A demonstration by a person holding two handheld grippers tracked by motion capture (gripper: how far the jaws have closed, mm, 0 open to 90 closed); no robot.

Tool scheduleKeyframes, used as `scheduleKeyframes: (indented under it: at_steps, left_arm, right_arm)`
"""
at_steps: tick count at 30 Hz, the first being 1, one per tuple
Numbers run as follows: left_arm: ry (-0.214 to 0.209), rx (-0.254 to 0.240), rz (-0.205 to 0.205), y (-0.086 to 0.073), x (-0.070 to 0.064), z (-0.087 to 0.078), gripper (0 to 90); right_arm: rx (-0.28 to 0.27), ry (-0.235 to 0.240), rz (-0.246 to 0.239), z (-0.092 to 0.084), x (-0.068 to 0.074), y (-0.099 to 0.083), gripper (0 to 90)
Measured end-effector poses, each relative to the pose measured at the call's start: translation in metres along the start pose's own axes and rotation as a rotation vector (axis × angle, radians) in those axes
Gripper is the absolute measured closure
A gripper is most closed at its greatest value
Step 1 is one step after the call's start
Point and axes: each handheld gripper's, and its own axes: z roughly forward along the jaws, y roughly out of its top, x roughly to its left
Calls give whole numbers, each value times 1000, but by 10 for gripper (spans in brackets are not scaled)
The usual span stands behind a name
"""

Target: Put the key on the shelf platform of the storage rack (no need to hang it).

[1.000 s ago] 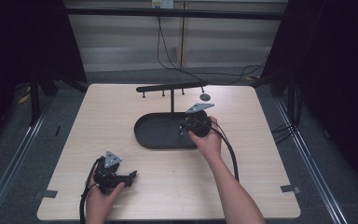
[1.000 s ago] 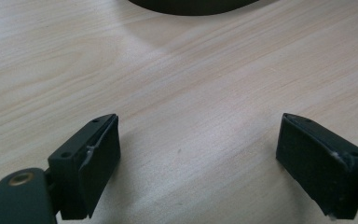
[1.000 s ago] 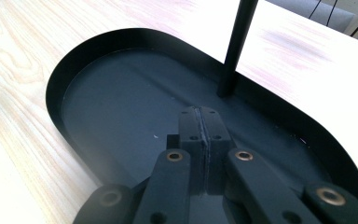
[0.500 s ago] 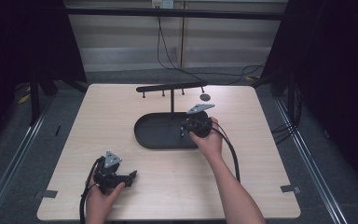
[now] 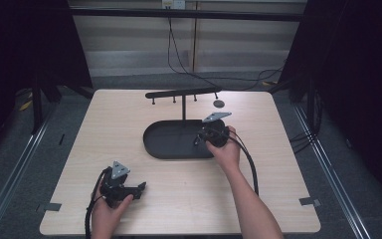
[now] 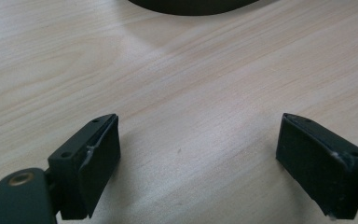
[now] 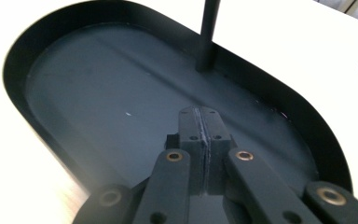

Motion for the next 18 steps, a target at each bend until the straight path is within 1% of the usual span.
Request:
scheduleKeyframes:
  at_steps: [2, 3, 4, 5, 8, 9, 11, 12, 13, 15, 18]
  left_arm:
    - [0, 0, 0, 0, 0, 0, 134]
    - [0, 0, 0, 0, 0, 0, 135]
    - [0, 0, 0, 0, 0, 0, 135]
    - [0, 0, 0, 0, 0, 0, 134]
    - [-2, -5, -7, 0, 0, 0, 134]
    - [0, 1, 1, 0, 0, 0, 134]
    - [0, 0, 0, 0, 0, 0, 135]
    - [-1, -4, -7, 0, 0, 0, 135]
    - [-1, 0, 0, 0, 0, 0, 134]
    - [-1, -4, -8, 0, -1, 0, 135]
    - [-1, -5, -8, 0, -1, 0, 135]
  right_arm:
    - [3, 0, 7, 0, -1, -2, 894]
    - [16, -8, 17, 1, -3, -6, 895]
    - [16, -8, 17, 1, -3, -6, 895]
    - [22, -14, 24, 2, -5, -9, 895]
    - [31, -22, 15, 3, -7, -12, 894]
    - [41, -31, 13, 3, -9, -13, 895]
    - [38, -33, 17, 3, -11, -15, 894]
    - [42, -38, 22, 3, -12, -15, 894]
    - [45, -42, 23, 3, -13, -16, 894]
    - [50, -48, 22, 3, -13, -18, 893]
    - [55, -55, 15, 3, -13, -19, 892]
